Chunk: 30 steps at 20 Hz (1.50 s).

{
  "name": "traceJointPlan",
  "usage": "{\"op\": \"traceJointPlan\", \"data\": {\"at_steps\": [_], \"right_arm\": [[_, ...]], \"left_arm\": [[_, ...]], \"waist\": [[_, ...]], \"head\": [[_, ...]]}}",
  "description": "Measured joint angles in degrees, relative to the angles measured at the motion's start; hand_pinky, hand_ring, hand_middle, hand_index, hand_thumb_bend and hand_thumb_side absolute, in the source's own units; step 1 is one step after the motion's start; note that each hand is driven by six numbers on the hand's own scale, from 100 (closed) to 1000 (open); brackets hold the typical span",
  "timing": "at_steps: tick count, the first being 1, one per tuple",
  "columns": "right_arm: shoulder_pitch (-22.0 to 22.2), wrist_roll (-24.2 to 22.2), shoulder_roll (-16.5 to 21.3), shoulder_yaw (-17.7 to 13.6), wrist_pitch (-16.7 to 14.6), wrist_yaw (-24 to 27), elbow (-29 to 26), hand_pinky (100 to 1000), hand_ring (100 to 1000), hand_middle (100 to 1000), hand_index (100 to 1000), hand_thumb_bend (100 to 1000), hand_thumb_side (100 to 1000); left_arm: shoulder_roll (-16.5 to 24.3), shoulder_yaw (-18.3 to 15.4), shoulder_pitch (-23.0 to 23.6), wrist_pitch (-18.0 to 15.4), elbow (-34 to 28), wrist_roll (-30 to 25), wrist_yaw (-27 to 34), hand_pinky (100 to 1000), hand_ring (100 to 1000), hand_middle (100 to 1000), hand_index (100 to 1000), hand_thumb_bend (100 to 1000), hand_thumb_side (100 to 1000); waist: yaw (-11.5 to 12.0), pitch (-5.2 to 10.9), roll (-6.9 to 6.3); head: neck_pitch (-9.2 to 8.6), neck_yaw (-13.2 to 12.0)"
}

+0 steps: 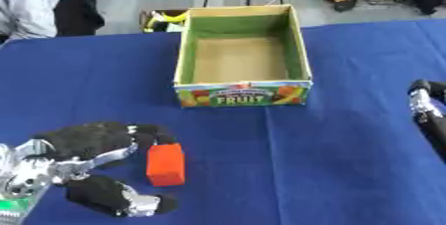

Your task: Pick up objects on the table and place them in the box.

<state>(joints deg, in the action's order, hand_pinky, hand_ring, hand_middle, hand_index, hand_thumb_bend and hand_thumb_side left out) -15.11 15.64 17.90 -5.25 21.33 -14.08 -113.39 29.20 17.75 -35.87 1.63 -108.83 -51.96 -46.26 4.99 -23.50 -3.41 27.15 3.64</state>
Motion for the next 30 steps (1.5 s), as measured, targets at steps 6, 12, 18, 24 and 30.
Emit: {"op": "traceJointPlan", "data": {"at_steps": [6, 12, 18, 24, 30], "right_arm": [[0.05, -0.17, -0.07, 0.0, 0.17, 0.0, 0.0, 743, 941, 699, 767, 100, 707], [0.08, -0.34, -0.37, -0.01, 0.34, 0.0, 0.0, 743, 941, 696, 765, 100, 702], [0.09, -0.49, -0.45, -0.01, 0.54, 0.0, 0.0, 743, 941, 693, 764, 100, 703], [0.09, -0.55, -0.46, -0.02, 0.78, 0.03, 0.0, 743, 942, 689, 763, 100, 703], [0.09, -0.45, -0.46, -0.02, 0.93, 0.07, 0.0, 743, 943, 686, 762, 100, 702]], "left_arm": [[-0.56, -0.18, -0.01, 0.08, 0.02, -0.01, -4.49, 697, 774, 791, 1000, 621, 982], [-1.44, -0.7, -0.03, 0.79, 0.3, 0.44, -6.27, 676, 755, 777, 1000, 532, 981], [-2.57, -0.7, -0.51, 2.3, 1.95, 2.06, -6.15, 658, 733, 792, 982, 469, 934], [-3.58, -0.39, -1.09, 2.41, 4.48, 2.6, -6.93, 643, 735, 795, 970, 470, 902], [-4.06, 0.17, -1.4, 1.49, 7.4, 1.58, -7.27, 634, 738, 811, 976, 461, 814]], "waist": [[0.01, 0.0, -0.07], [-0.09, -0.16, -0.17], [-0.36, -0.26, -0.21], [-0.67, -0.54, -0.3], [-0.74, -0.89, -0.35]], "head": [[0.0, 0.01], [-0.01, 0.02], [-0.02, 0.01], [-0.08, -0.04], [-0.28, -0.21]]}}
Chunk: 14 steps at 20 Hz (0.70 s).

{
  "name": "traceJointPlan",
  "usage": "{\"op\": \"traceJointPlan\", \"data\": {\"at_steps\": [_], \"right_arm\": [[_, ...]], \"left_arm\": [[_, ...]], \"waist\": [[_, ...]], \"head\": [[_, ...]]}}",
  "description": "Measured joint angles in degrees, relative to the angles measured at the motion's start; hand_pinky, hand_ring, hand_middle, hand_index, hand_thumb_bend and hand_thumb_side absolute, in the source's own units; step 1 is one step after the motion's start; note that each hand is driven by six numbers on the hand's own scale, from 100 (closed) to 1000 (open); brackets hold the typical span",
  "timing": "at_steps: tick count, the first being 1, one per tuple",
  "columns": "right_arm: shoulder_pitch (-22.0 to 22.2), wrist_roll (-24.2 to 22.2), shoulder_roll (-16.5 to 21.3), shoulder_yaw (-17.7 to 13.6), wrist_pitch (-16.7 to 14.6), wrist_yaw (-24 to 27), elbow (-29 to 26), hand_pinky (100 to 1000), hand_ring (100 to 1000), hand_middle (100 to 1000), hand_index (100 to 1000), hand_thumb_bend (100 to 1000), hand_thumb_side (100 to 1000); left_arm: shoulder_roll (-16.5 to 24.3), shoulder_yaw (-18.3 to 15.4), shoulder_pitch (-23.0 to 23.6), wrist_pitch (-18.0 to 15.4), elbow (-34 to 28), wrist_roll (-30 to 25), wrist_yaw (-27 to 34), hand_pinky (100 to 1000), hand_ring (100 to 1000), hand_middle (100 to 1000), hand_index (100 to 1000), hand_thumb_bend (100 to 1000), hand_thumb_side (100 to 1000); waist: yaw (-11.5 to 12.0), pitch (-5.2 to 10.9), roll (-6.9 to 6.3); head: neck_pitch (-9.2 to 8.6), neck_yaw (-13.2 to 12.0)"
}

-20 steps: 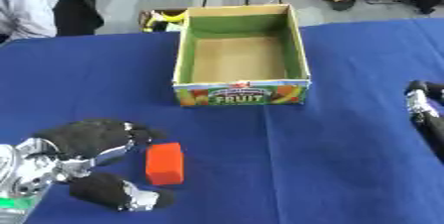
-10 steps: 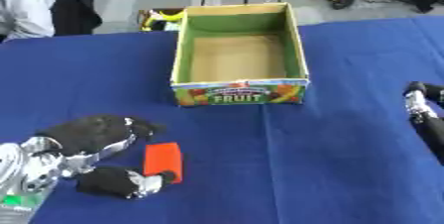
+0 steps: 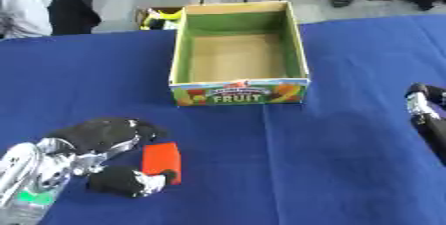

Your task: Pick up objects on the table and place them in the box.

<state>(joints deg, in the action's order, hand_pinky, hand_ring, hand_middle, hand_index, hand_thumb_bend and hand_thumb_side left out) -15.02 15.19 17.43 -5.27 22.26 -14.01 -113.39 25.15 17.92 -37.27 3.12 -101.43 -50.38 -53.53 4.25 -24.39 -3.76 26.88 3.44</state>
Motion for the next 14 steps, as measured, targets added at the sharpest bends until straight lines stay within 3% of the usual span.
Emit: {"op": "traceJointPlan", "data": {"at_steps": [8, 14], "right_arm": [[-0.01, -0.03, -0.01, 0.0, 0.04, 0.04, 0.0, 743, 943, 682, 761, 100, 701], [-0.02, -0.13, -0.03, 0.0, 0.15, 0.08, 0.0, 744, 944, 680, 762, 100, 701]], "left_arm": [[-0.04, 0.23, -0.21, -0.88, 1.51, -1.37, 0.59, 623, 734, 820, 981, 448, 794], [-0.47, 0.22, -0.78, -0.9, 2.39, -1.23, 0.14, 515, 649, 745, 945, 335, 697]], "waist": [[0.01, -0.02, -0.01], [-0.05, -0.02, -0.01]], "head": [[-0.25, -0.2], [-0.29, -0.29]]}}
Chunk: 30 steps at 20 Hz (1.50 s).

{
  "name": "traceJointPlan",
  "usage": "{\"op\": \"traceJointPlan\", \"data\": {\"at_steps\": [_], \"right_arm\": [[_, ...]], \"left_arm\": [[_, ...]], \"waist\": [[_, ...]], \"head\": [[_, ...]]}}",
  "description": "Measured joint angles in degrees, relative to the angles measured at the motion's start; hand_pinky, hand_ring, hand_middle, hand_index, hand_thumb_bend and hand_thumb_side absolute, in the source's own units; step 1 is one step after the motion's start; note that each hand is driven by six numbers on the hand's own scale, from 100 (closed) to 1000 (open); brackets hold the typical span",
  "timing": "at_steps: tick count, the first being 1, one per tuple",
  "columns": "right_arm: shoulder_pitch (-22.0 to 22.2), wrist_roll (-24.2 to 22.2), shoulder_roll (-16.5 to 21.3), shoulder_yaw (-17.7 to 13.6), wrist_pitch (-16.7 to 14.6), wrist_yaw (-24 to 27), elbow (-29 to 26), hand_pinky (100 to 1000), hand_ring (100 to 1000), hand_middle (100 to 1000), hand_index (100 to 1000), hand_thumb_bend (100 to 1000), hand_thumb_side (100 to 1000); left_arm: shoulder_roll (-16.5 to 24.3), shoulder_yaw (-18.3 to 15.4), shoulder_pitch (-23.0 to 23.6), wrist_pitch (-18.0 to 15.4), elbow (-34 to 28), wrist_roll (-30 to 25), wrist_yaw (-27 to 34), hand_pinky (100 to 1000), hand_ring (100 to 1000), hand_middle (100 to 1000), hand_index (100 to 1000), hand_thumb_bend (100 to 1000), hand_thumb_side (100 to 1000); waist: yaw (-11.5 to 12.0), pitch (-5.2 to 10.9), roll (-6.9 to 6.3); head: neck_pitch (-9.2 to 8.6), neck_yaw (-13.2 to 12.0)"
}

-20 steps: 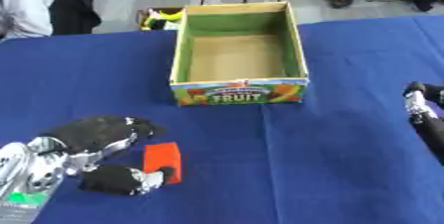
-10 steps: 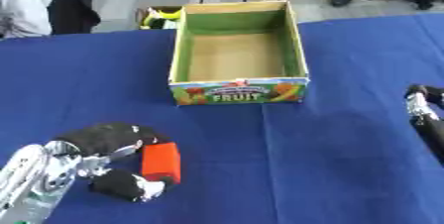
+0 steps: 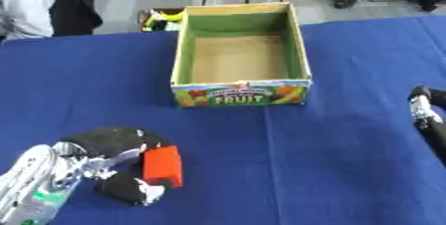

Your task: Pick up objects on the table and place them in the box.

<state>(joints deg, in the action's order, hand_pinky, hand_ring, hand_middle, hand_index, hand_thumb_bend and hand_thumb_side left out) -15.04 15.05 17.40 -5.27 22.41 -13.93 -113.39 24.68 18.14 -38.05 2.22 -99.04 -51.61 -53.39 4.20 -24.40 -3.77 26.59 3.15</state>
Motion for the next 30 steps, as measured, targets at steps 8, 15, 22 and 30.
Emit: {"op": "traceJointPlan", "data": {"at_steps": [8, 15, 22, 30], "right_arm": [[0.0, -0.08, -0.04, 0.0, 0.08, 0.16, 0.0, 745, 946, 680, 762, 100, 701], [0.02, -0.04, -0.05, -0.01, 0.15, 0.21, 0.0, 746, 947, 680, 763, 100, 700], [0.44, -0.13, -0.31, -0.02, 0.34, 0.22, 0.0, 747, 949, 681, 764, 100, 699], [0.57, -0.13, -0.44, -0.05, 0.61, 0.22, 0.0, 748, 950, 682, 764, 100, 699]], "left_arm": [[-0.05, 0.05, 0.04, 0.82, 0.24, 2.63, -0.15, 334, 518, 574, 867, 194, 396], [-0.06, 0.02, 0.06, 2.16, 0.38, 4.9, -0.35, 254, 466, 521, 776, 100, 275], [-0.07, -0.67, -0.4, 3.79, -1.21, 7.6, -1.18, 232, 461, 516, 737, 100, 206], [0.37, -2.59, -2.76, 4.77, -5.43, 8.71, -1.67, 207, 447, 507, 698, 100, 232]], "waist": [[-0.17, -0.04, -0.02], [-0.23, -0.04, -0.09], [-0.14, 0.03, -0.22], [-0.07, 0.47, -0.37]], "head": [[-0.01, -0.01], [-0.02, -0.01], [-0.01, 0.0], [0.12, 0.14]]}}
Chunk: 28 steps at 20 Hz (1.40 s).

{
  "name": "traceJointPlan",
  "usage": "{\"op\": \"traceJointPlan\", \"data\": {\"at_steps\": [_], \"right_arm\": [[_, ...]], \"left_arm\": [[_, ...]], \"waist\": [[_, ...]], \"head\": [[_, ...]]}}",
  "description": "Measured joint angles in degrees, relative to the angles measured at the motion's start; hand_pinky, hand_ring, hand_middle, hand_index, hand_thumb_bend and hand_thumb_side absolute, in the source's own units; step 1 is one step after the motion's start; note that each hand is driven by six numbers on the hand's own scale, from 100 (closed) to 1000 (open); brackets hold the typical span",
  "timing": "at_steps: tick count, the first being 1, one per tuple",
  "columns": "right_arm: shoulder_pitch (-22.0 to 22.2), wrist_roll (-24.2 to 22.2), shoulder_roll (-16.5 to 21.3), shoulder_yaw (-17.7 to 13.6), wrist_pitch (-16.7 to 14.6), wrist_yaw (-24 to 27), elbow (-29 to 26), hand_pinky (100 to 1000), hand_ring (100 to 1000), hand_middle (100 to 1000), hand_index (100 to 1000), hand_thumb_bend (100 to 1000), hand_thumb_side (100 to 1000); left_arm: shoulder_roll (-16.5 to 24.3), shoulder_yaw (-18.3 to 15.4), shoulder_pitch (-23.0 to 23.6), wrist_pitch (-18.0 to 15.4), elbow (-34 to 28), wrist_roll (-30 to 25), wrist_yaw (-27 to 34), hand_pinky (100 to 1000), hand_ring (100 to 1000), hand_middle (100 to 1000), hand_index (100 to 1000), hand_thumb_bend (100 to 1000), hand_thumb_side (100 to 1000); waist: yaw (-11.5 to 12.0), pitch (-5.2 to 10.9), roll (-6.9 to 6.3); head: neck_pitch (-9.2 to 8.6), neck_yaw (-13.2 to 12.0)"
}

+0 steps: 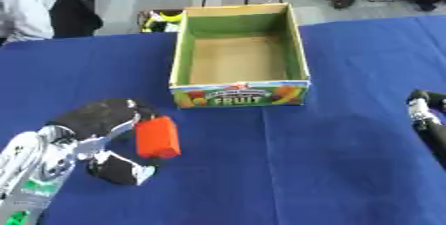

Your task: Pick up objects on the table and place them in the box.

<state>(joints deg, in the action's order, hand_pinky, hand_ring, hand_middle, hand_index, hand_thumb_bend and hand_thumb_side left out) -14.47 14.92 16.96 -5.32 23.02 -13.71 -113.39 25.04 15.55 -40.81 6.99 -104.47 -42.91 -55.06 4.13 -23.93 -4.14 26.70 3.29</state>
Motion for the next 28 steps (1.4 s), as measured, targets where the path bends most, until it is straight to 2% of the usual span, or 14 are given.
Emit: {"op": "traceJointPlan", "data": {"at_steps": [7, 12, 20, 28], "right_arm": [[0.4, -0.12, 0.01, 0.03, 0.13, 0.0, 0.0, 749, 951, 682, 765, 100, 701], [0.48, -0.34, 0.02, 0.08, 0.23, 0.0, 0.0, 749, 952, 683, 765, 100, 696], [0.83, -1.16, 0.16, 0.67, 0.17, 0.02, 0.0, 750, 954, 683, 766, 100, 694], [-0.1, -2.28, 0.65, 1.69, -0.54, 0.28, 0.0, 750, 950, 683, 767, 100, 693]], "left_arm": [[1.77, -1.62, -6.02, 0.42, -3.33, -0.11, 0.06, 196, 431, 495, 697, 100, 231], [1.65, -2.81, -12.08, 1.39, -2.18, 0.54, 0.4, 162, 392, 471, 679, 100, 251], [-1.84, -3.07, -21.15, 2.47, 7.39, 4.93, 0.0, 115, 353, 439, 648, 100, 266], [-7.43, -3.1, -26.99, 2.11, 21.68, 14.0, -3.11, 100, 341, 424, 634, 100, 255]], "waist": [[-0.55, 0.76, -0.49], [-1.79, 1.51, -1.12], [-4.35, 1.75, -2.2], [-7.27, 1.61, -3.22]], "head": [[0.46, 0.1], [0.51, -0.32], [0.99, -1.87], [1.57, -4.22]]}}
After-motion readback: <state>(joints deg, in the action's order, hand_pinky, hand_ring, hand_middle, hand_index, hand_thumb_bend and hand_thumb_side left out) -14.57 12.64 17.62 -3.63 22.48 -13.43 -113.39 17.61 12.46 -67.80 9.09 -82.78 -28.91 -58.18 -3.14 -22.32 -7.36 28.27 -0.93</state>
